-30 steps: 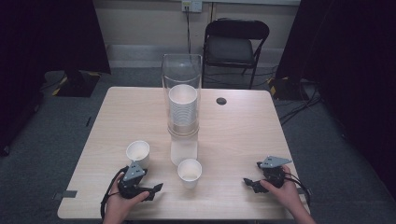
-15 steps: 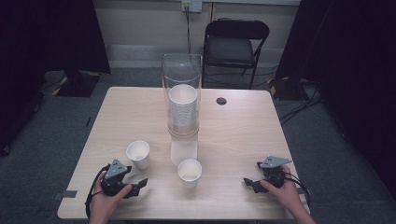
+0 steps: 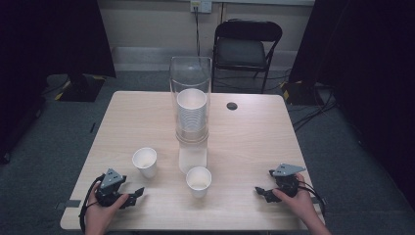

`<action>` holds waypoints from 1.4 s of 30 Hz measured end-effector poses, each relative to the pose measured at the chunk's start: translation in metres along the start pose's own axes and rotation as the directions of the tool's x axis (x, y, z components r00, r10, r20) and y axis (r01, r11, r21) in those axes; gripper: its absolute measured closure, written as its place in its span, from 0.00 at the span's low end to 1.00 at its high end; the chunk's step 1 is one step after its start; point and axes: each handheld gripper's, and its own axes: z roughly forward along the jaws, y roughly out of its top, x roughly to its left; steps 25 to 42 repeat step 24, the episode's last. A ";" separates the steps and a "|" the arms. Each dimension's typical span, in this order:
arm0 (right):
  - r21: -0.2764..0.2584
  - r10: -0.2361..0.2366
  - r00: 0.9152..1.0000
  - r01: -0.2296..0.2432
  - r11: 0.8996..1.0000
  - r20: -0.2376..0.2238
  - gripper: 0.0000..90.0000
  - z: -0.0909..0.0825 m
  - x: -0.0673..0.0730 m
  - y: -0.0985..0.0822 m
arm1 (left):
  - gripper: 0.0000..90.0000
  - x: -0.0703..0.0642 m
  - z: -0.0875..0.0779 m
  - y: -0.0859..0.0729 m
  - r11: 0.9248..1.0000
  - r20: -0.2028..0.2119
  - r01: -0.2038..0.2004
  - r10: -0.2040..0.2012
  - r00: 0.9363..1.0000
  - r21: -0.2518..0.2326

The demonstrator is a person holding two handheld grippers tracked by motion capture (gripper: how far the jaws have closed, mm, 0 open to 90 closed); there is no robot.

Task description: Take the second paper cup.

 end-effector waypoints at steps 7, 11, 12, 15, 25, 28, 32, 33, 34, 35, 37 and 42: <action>0.000 0.000 1.000 0.000 1.000 0.000 0.10 0.000 0.000 0.000 | 0.18 0.008 -0.004 -0.005 1.000 -0.033 0.017 -0.017 0.999 -0.001; 0.000 -0.001 1.000 0.001 1.000 0.000 0.10 0.000 0.000 0.000 | 0.18 0.011 -0.004 -0.006 1.000 -0.046 0.008 -0.007 0.999 0.013; 0.000 -0.001 1.000 0.001 1.000 0.000 0.10 0.000 0.000 0.000 | 0.18 0.011 -0.004 -0.007 1.000 -0.049 0.012 -0.012 0.999 0.014; 0.000 -0.001 1.000 0.001 1.000 0.000 0.10 0.000 0.000 0.000 | 0.18 0.011 -0.003 -0.008 1.000 -0.055 0.018 -0.017 0.998 0.013; 0.002 0.000 1.000 0.000 1.000 0.001 0.10 0.000 0.000 0.000 | 0.18 0.012 0.001 -0.009 0.999 -0.077 -0.010 0.014 0.997 0.047; 0.002 0.000 1.000 0.000 1.000 0.001 0.10 0.000 0.000 0.000 | 0.18 0.012 0.001 -0.009 0.999 -0.077 -0.010 0.014 0.997 0.047; 0.002 0.000 1.000 0.000 1.000 0.001 0.10 0.000 0.000 0.000 | 0.18 0.012 0.001 -0.009 0.999 -0.077 -0.010 0.014 0.997 0.047; 0.002 0.000 1.000 0.000 1.000 0.001 0.10 0.000 0.000 0.000 | 0.18 0.012 0.001 -0.009 0.999 -0.077 -0.010 0.014 0.997 0.047; 0.002 0.000 1.000 0.000 1.000 0.001 0.10 0.000 0.000 0.000 | 0.18 0.012 0.001 -0.009 0.999 -0.077 -0.010 0.014 0.997 0.047; 0.002 0.000 1.000 0.000 1.000 0.001 0.10 0.000 0.000 0.000 | 0.18 0.012 0.001 -0.009 0.999 -0.077 -0.010 0.014 0.997 0.047; 0.002 0.000 1.000 0.000 1.000 0.001 0.10 0.000 0.000 0.000 | 0.18 0.012 0.001 -0.009 0.999 -0.077 -0.010 0.014 0.997 0.047; 0.002 0.000 1.000 0.000 1.000 0.001 0.10 0.000 0.000 0.000 | 0.18 0.012 0.001 -0.009 0.999 -0.077 -0.010 0.014 0.997 0.047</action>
